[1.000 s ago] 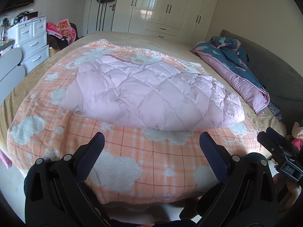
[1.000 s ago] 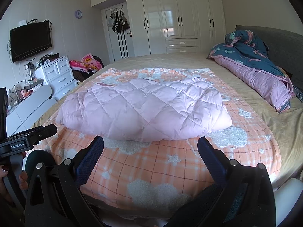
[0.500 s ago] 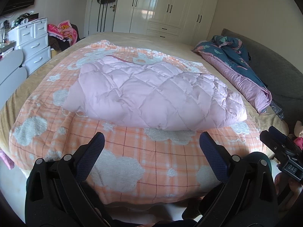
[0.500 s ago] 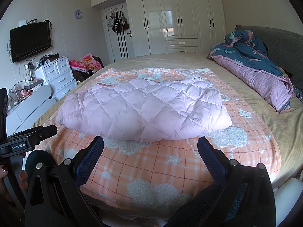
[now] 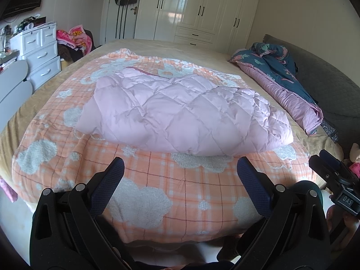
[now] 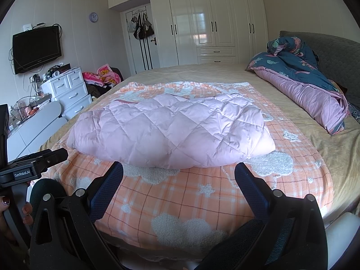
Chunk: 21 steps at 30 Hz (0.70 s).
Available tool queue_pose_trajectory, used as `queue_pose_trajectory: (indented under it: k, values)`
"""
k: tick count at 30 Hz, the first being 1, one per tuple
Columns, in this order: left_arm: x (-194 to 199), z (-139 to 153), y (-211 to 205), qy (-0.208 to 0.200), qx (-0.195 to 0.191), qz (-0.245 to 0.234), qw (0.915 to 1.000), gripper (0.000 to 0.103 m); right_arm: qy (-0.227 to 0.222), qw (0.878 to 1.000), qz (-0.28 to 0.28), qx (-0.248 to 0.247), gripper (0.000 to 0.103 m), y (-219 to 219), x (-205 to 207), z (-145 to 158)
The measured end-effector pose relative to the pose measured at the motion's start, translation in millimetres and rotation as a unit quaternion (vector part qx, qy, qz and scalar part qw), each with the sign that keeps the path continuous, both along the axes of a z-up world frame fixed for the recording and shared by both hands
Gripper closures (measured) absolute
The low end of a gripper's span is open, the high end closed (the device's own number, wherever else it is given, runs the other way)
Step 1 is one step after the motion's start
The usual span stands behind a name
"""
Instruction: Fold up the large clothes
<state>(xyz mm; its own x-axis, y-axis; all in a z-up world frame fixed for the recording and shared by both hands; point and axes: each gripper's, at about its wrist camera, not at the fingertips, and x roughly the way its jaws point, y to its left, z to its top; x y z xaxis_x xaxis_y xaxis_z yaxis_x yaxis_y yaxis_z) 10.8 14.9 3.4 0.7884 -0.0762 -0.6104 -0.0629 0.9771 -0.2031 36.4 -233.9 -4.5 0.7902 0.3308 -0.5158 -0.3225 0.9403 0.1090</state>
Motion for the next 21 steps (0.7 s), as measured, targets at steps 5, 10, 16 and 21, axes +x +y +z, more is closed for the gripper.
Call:
queue_pose_trajectory:
  k: [5,10,16,21]
  values:
    - [-0.1,0.1,2.6,0.002,0.002,0.002,1.0,0.009,0.0,1.0,0.0,0.0,0.004,0.1,-0.1,-0.1]
    - [0.3,0.8,4.3,0.003,0.002,0.001,1.0,0.009,0.0,1.0,0.0,0.0,0.004,0.3,-0.1,-0.2]
    - [0.7,0.6,2.7,0.005,0.001,0.001,1.0,0.009,0.0,1.0,0.0,0.0,0.004,0.5,-0.3,-0.4]
    - [1.2,-2.2,4.0,0.007,-0.001,-0.001,1.0,0.009,0.0,1.0,0.001,0.0,0.004,1.5,-2.1,0.1]
